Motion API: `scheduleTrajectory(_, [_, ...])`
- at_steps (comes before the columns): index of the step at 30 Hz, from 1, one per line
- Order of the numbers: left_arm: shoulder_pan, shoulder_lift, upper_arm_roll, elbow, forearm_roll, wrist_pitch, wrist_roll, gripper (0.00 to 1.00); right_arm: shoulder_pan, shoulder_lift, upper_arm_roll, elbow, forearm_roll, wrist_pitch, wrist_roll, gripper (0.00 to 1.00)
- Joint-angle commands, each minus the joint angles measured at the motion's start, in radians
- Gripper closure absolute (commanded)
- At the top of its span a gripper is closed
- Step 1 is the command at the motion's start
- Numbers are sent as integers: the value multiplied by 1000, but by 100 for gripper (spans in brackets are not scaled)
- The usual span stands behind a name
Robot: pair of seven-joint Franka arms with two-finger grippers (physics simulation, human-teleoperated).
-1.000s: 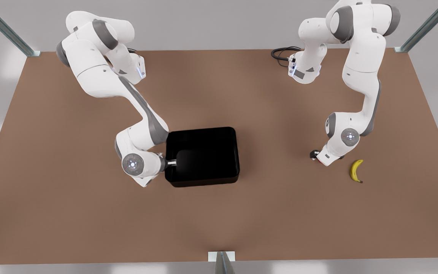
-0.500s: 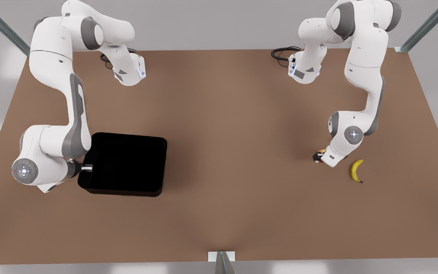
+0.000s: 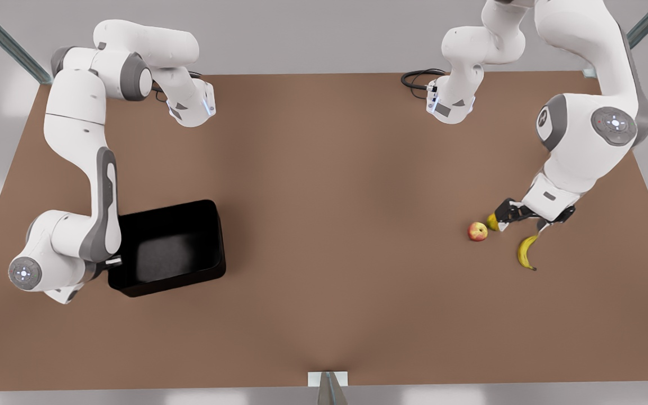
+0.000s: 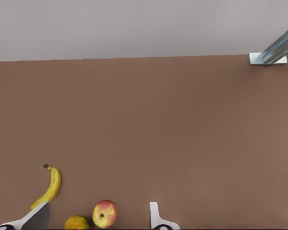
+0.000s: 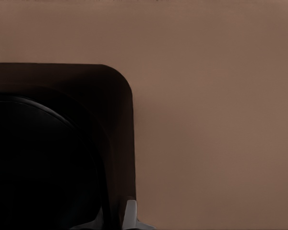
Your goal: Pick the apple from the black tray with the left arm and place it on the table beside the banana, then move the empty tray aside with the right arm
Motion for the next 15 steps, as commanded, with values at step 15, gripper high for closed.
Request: scheduleTrajectory(15, [-6, 138, -7, 225, 2, -240, 146, 0, -1, -305, 238, 200, -150, -252, 167, 0])
